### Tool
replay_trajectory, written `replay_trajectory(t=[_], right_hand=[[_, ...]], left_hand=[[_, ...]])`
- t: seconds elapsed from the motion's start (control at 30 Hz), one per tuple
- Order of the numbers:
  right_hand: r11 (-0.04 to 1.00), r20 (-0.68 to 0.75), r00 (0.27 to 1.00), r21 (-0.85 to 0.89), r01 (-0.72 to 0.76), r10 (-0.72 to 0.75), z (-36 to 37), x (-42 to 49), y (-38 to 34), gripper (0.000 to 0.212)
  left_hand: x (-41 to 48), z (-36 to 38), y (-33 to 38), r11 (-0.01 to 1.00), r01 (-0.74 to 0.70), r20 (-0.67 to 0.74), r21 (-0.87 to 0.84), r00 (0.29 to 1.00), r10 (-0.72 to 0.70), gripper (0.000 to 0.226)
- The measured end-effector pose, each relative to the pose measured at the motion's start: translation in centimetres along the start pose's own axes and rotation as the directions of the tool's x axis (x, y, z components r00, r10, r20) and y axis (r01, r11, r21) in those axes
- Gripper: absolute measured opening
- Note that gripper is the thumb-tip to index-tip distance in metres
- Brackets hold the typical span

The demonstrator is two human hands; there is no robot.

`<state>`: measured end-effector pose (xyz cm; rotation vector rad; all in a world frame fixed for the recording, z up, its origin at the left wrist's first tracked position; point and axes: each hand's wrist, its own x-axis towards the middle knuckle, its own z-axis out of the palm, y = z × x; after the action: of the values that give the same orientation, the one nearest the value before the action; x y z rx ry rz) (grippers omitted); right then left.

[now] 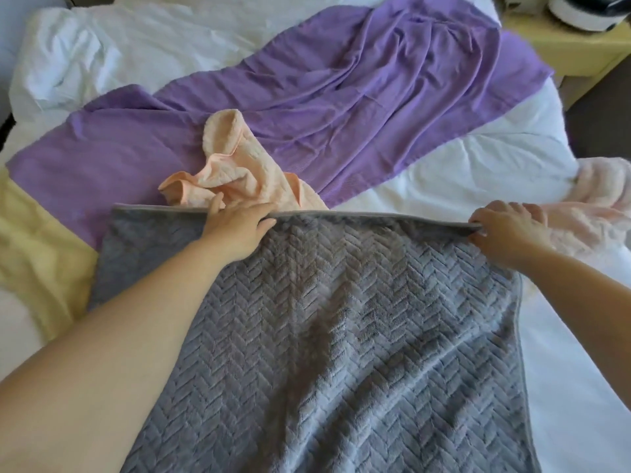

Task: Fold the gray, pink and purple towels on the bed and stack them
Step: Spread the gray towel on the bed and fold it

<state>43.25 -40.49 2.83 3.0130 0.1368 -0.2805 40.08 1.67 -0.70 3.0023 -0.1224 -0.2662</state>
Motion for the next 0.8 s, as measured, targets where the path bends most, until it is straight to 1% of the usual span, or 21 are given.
replay_trajectory(t=[0.07, 0.13, 0.2, 0.33, 0.4, 0.5, 0.63, 0.7, 0.8], right_hand=[[1.0, -0.059, 0.998, 0.029, 0.01, -0.009, -0.6, -0.8, 0.6, 0.011], [0.996, -0.115, 0.993, 0.089, 0.031, -0.02, -1.3, -1.8, 1.0, 0.016], [0.984, -0.155, 0.987, 0.168, 0.058, -0.031, -2.1, -3.0, 1.4, 0.019], [0.962, -0.208, 0.975, 0.241, 0.129, -0.079, -3.8, -6.5, 2.1, 0.026], [0.945, -0.221, 0.973, 0.301, 0.129, -0.063, -4.5, -9.3, 2.2, 0.026], [0.924, -0.229, 0.971, 0.352, 0.15, -0.07, -4.8, -14.8, 1.9, 0.023], [0.91, -0.236, 0.968, 0.377, 0.173, -0.086, -3.6, -23.9, 1.7, 0.017], [0.912, -0.203, 0.976, 0.383, 0.15, -0.075, -2.3, -28.6, 1.7, 0.015], [0.918, -0.127, 0.991, 0.388, 0.078, -0.03, 0.4, -35.2, 1.6, 0.017]], left_hand=[[0.1, -0.4, 0.8, 0.999, -0.022, -0.012, -0.048, 1.0, 0.021, 0.035], [-0.4, -1.5, 1.2, 0.988, -0.017, -0.019, -0.156, 1.0, 0.014, 0.03], [-1.3, -2.8, 1.4, 0.974, -0.022, -0.048, -0.225, 0.999, 0.011, 0.024], [-4.8, -5.6, 1.6, 0.959, -0.025, -0.118, -0.281, 0.993, -0.008, 0.018], [-7.6, -6.5, 1.6, 0.946, -0.067, -0.158, -0.316, 0.987, 0.017, 0.013], [-13.0, -7.3, 1.9, 0.934, -0.108, -0.202, -0.34, 0.979, 0.04, 0.008], [-21.3, -7.1, 3.3, 0.942, -0.095, -0.201, -0.323, 0.979, 0.029, 0.013], [-25.6, -6.2, 4.3, 0.939, -0.138, -0.214, -0.314, 0.974, 0.071, 0.017], [-31.8, -4.2, 5.5, 0.938, -0.155, -0.19, -0.311, 0.977, 0.099, 0.015]])
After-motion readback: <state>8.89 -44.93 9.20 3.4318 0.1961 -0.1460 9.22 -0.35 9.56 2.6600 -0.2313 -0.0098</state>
